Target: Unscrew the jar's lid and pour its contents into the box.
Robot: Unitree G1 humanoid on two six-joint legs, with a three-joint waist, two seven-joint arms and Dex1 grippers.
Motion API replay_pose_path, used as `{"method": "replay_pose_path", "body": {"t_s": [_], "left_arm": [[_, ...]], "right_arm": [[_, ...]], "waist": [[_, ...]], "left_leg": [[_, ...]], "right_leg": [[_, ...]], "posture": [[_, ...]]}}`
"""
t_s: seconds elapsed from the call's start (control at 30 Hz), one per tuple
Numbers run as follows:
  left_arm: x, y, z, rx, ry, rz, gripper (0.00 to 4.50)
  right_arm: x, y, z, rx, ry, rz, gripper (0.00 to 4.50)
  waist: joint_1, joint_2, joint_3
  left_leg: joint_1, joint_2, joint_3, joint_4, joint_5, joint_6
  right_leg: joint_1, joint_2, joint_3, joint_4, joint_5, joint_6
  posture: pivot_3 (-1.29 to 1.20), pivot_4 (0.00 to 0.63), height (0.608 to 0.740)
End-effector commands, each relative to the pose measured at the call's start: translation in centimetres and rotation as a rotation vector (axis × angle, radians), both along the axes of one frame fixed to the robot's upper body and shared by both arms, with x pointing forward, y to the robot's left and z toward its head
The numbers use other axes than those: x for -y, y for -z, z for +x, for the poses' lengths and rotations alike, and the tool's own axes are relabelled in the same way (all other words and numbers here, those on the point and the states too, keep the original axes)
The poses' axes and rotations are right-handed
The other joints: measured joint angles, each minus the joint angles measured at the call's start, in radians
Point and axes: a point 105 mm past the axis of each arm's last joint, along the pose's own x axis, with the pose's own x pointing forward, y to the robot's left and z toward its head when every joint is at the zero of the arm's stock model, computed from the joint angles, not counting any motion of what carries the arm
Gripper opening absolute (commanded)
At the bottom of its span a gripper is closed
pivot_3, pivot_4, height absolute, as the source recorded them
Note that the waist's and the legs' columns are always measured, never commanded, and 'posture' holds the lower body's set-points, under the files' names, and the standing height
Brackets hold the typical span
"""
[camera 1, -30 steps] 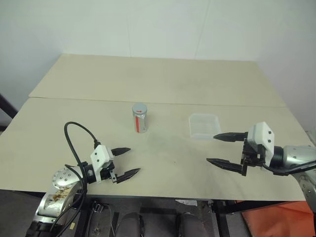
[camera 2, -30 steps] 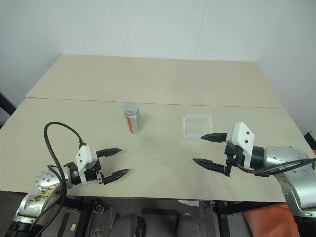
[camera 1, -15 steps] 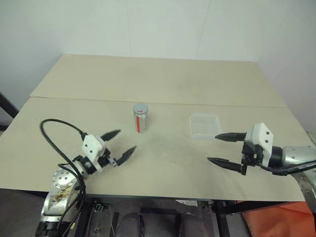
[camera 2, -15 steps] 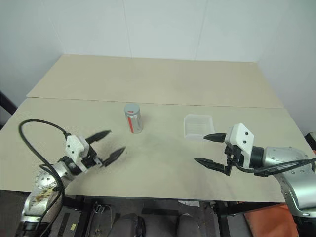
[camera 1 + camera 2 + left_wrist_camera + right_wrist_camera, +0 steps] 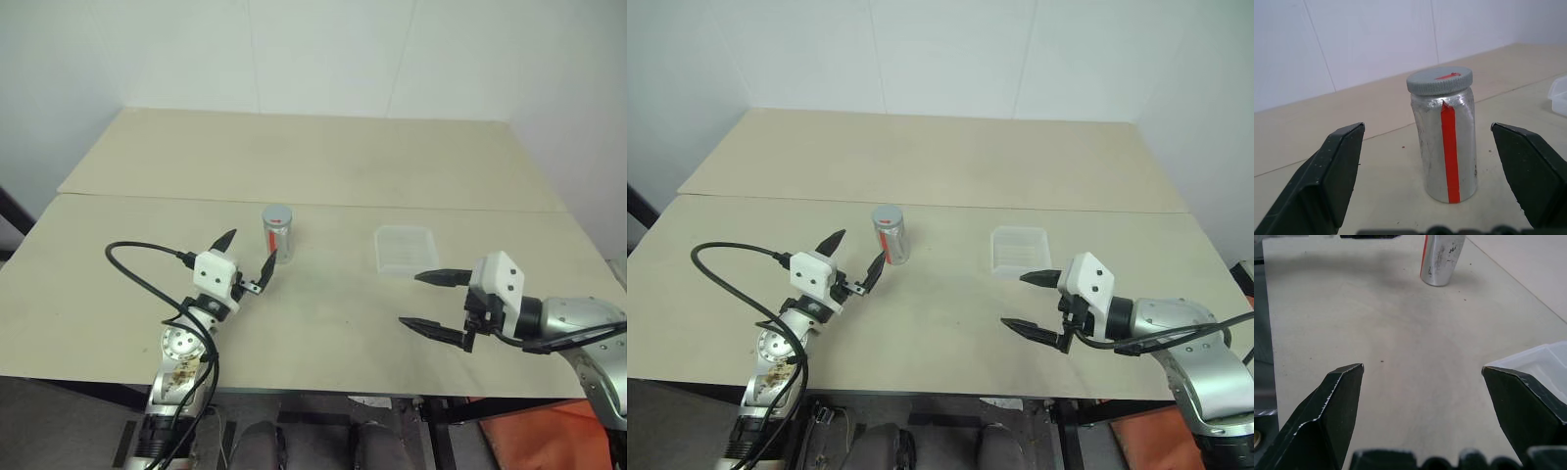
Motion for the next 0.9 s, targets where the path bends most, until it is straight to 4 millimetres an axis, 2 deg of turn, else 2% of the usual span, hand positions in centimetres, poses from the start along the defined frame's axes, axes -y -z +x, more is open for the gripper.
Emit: {"method": "replay_pose_path", "body": {"t_s": [0.03, 0.2, 0.3, 0.47, 0.67, 0.9], "left_arm": [[1.2, -0.4, 0.3, 0.046, 0.021, 0.019, 4.5], [1.4, 0.3, 1.1, 0.042, -0.011, 0.022, 4.5], [1.6, 0.4, 2.0, 0.049, -0.049, 0.005, 4.5], [2.7, 1.0, 2.9, 0.041, -0.03, -0.002, 4.5], [2.9, 0.6, 4.4, 0.049, -0.059, -0.032, 4.5], [3.5, 1.2, 4.9, 0.025, -0.045, -0.057, 4.5]], "right_arm": [[-0.5, -1.3, -0.2, 0.056, -0.02, 0.003, 4.47], [-0.5, -1.6, 0.1, 0.07, -0.007, -0.003, 4.47], [-1.2, -2.2, 0.2, 0.085, -0.012, 0.02, 4.47], [-1.2, -2.5, 0.6, 0.092, 0.003, 0.026, 4.47], [-1.4, -2.8, 0.9, 0.095, 0.011, 0.052, 4.47], [-1.6, -2.6, 0.8, 0.098, 0.02, 0.044, 4.47]], "waist": [[0.0, 0.0, 0.0], [0.0, 0.0, 0.0], [0.0, 0.0, 0.0], [0.001, 0.0, 0.0], [0.0, -0.001, 0.0], [0.0, -0.001, 0.0]], "left_leg": [[0.0, 0.0, 0.0, 0.0, 0.0, 0.0], [0.0, 0.0, 0.0, 0.0, 0.0, 0.0], [0.0, 0.0, 0.0, 0.0, 0.0, 0.0], [-0.001, 0.0, 0.0, 0.0, 0.0, 0.0], [-0.001, 0.0, 0.0, 0.001, 0.0, 0.0], [-0.002, 0.0, -0.001, 0.001, 0.0, 0.001]], "right_leg": [[0.0, 0.0, 0.0, 0.0, 0.0, 0.0], [0.0, 0.0, 0.0, 0.0, 0.0, 0.0], [0.0, 0.0, 0.0, 0.0, 0.0, 0.0], [0.0, 0.0, -0.001, -0.001, 0.0, 0.001], [0.0, 0.0, -0.001, 0.0, 0.001, 0.001], [0.0, 0.0, -0.001, -0.001, 0.001, 0.001]], "posture": [[0.0, 0.15, 0.74], [0.0, 0.15, 0.74], [0.0, 0.15, 0.74], [0.0, 0.15, 0.74], [0.0, 0.15, 0.74], [0.0, 0.15, 0.74]]}}
